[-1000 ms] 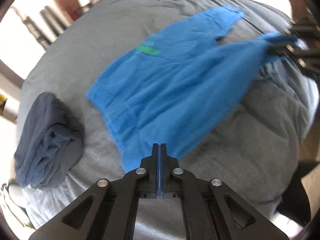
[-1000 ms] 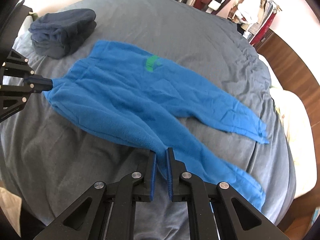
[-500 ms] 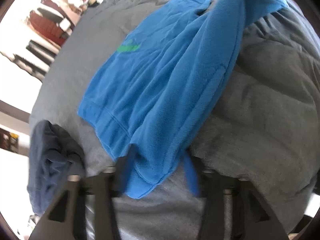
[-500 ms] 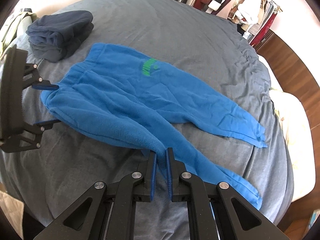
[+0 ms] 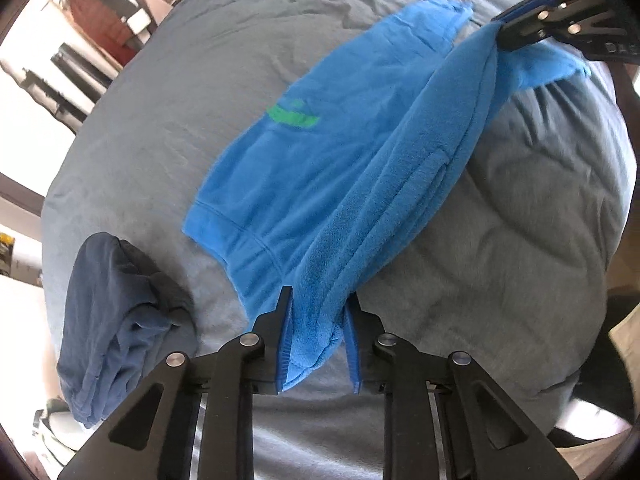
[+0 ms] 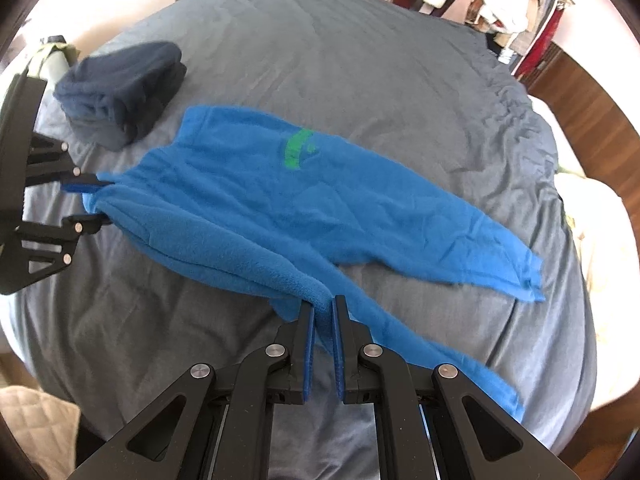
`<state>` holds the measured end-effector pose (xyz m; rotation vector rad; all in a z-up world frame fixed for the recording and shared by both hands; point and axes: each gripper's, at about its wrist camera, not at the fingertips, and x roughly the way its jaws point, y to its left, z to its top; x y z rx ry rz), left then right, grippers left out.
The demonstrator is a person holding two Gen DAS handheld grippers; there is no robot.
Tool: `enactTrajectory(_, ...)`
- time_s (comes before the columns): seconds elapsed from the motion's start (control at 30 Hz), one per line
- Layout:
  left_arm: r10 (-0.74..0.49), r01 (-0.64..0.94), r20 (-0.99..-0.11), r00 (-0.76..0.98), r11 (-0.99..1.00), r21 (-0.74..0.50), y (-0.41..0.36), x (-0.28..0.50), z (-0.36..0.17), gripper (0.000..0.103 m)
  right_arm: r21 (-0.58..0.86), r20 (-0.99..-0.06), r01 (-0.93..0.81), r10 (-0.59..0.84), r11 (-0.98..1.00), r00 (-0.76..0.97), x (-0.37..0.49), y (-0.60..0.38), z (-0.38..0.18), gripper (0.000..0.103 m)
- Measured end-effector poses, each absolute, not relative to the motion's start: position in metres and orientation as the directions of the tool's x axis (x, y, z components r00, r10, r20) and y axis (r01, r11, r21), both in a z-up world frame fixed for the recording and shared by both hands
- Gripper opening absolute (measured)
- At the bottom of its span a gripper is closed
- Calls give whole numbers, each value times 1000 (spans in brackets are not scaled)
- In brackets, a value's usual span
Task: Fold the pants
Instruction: 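Lift the waistband with both grippers and fold it over toward the leg cuffs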
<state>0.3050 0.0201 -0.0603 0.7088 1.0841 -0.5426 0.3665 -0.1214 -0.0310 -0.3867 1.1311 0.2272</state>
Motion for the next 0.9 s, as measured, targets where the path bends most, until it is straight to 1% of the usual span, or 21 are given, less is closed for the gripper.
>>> enactTrajectory(0.13,-78,700,-950,304,694,167,23,334,-50,22,-155,-928,-419,14,895,372,402,-129,-29,8)
enactTrajectory(0.33,-90,678,-955,283,723,133,20,389,-46,20,-151,-943,-488,23,860,333,461,-131,-45,8)
enactTrajectory(0.57,-80,658,-962,260,744,115,20,444,-58,19,-99,-953,-463,49,881,298,514,-136,-61,7)
enactTrajectory(0.73,-90,614,-963,253,784,88,22,477,-69,19,-93,-958,-475,51,875,282,545,-136,-74,7)
enactTrajectory(0.9,-87,596,-963,253,798,85,14,506,-78,19,-56,-959,-425,69,903,274,574,-145,-90,7)
